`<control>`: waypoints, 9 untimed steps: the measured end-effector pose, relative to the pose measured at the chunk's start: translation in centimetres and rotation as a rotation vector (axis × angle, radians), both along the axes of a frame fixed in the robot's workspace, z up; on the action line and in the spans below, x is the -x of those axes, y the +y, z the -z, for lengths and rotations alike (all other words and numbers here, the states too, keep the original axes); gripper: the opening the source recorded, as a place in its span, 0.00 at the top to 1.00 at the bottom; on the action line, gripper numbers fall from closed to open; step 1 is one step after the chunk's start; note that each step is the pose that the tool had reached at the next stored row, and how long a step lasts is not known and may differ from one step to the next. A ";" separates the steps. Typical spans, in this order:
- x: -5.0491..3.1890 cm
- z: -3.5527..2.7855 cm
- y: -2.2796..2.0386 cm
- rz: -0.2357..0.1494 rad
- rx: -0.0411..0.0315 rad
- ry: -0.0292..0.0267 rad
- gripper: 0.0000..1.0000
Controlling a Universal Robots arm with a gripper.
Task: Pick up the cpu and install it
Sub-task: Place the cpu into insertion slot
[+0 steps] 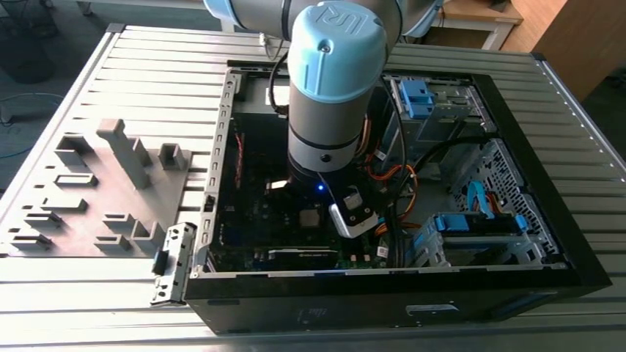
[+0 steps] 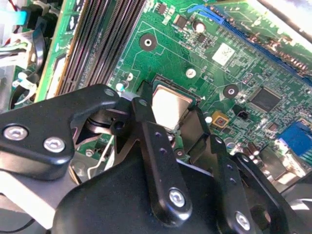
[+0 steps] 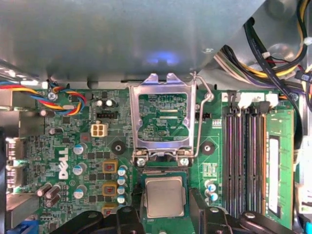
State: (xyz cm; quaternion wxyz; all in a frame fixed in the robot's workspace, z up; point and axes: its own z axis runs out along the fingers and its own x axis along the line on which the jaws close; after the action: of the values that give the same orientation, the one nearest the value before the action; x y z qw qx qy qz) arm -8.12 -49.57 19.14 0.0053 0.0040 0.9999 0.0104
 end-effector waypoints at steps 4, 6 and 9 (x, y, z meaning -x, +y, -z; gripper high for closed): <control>0.00 0.01 0.00 0.000 -0.0001 -0.0001 0.51; 0.00 0.00 0.00 0.000 -0.0001 0.0000 0.51; 0.00 0.01 0.00 0.000 -0.0001 -0.0001 0.51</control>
State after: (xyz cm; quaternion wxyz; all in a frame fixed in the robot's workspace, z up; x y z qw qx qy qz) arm -8.12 -49.57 19.14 0.0054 0.0042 0.9999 0.0104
